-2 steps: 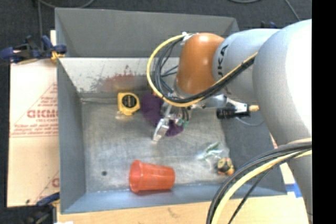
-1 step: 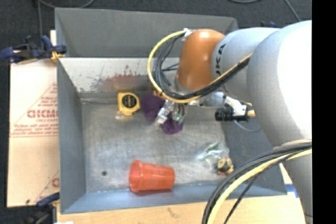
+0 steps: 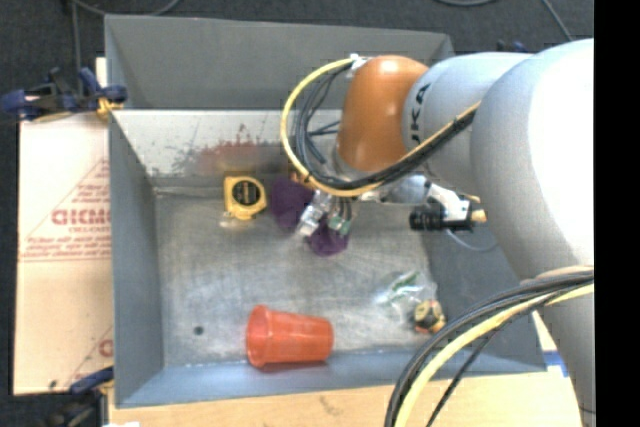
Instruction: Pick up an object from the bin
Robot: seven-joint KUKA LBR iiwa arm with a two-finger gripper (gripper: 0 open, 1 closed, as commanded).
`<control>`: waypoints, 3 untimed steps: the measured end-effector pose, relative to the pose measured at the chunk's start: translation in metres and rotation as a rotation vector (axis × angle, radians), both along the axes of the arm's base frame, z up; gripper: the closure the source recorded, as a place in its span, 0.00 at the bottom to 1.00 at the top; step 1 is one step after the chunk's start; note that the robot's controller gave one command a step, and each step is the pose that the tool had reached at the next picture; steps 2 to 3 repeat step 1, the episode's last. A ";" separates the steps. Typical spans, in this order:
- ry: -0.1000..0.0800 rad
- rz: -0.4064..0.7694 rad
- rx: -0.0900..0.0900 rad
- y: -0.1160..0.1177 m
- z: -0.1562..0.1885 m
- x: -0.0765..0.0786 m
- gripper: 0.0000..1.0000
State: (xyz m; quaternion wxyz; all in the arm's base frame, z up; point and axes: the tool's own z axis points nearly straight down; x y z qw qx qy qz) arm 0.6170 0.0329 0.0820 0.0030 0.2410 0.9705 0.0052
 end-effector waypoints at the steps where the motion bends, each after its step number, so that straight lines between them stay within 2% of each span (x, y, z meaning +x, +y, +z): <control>1: 0.001 0.001 -0.001 0.000 0.001 -0.001 1.00; 3: 0.001 0.001 -0.001 0.000 0.001 -0.001 1.00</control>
Offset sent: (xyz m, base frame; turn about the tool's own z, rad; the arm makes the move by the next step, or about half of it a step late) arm -0.0002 0.0001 0.0756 0.0000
